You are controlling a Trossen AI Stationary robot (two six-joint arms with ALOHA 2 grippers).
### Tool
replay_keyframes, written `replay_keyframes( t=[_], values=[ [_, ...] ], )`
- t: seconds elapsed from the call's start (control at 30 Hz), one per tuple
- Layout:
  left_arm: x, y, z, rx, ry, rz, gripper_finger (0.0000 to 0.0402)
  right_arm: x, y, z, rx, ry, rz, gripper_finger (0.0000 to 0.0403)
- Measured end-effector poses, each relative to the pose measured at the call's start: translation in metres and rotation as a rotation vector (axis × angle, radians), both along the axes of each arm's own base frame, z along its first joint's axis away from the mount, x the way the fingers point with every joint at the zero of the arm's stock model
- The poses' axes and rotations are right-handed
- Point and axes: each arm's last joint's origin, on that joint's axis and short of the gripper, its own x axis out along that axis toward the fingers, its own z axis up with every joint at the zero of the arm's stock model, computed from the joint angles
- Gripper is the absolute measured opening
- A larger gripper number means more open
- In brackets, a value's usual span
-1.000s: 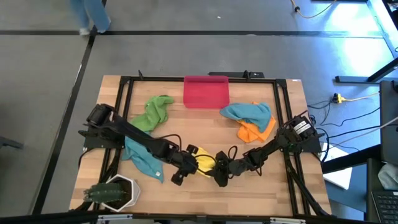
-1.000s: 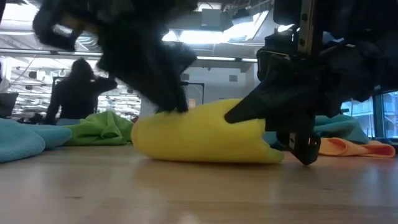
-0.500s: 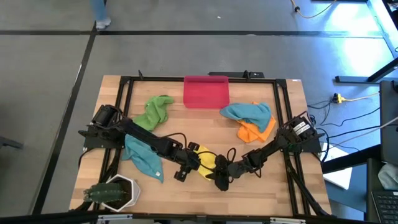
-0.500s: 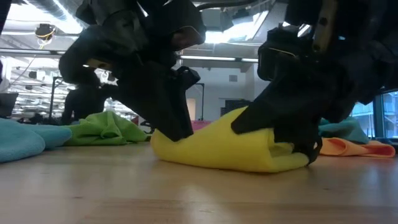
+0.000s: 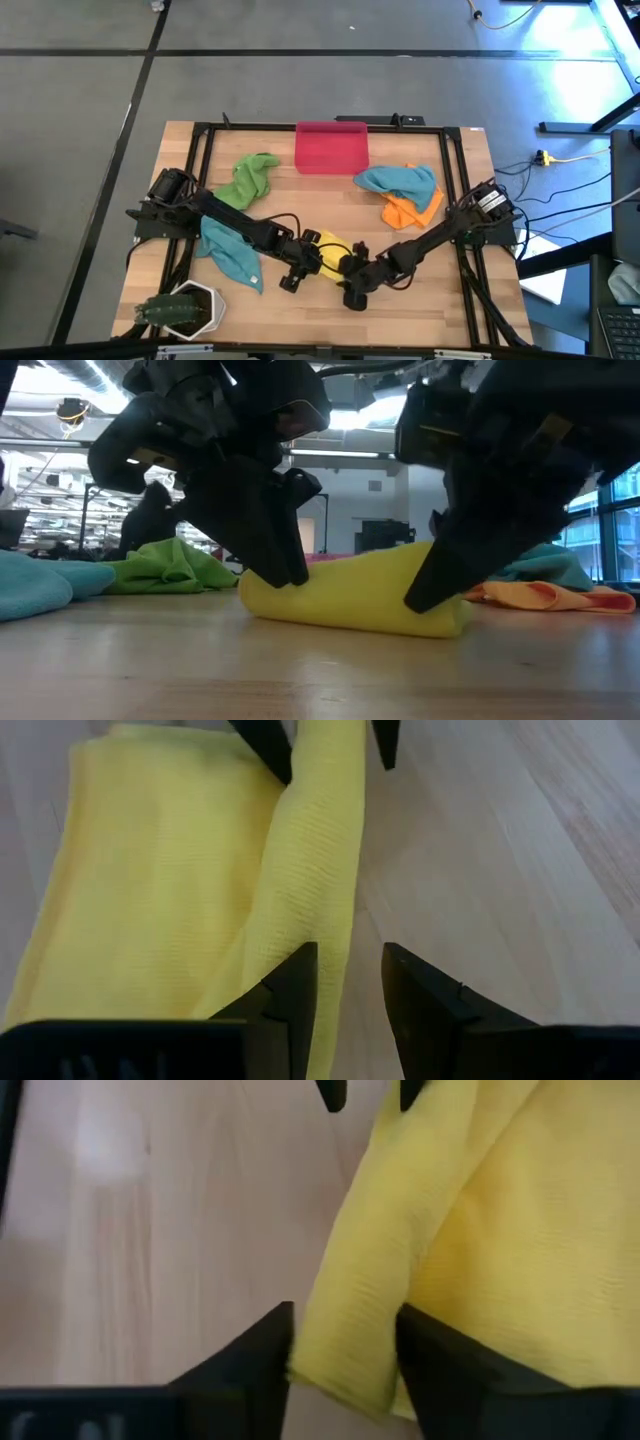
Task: Roll microfiber towels into tight, uniform cylinder then place into a basket
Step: Roll the yellow microfiber cloth
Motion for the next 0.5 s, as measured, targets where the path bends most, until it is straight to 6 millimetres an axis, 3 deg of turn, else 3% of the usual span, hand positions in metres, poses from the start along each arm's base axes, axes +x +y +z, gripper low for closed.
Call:
replay_keyframes(
  t=[0.23, 0.5],
  values=[
    [0.001, 0.001, 0.000, 0.000, -0.003, 0.002, 0.0105, 0.005, 0.003, 0.022, -0.141, 0.119, -0.035, 0.0253],
    [0.004, 0.014, 0.000, 0.002, -0.003, 0.034, 0.0105, 0.004, 0.009, 0.039, -0.288, 0.120, -0.081, 0.0244]
  ],
)
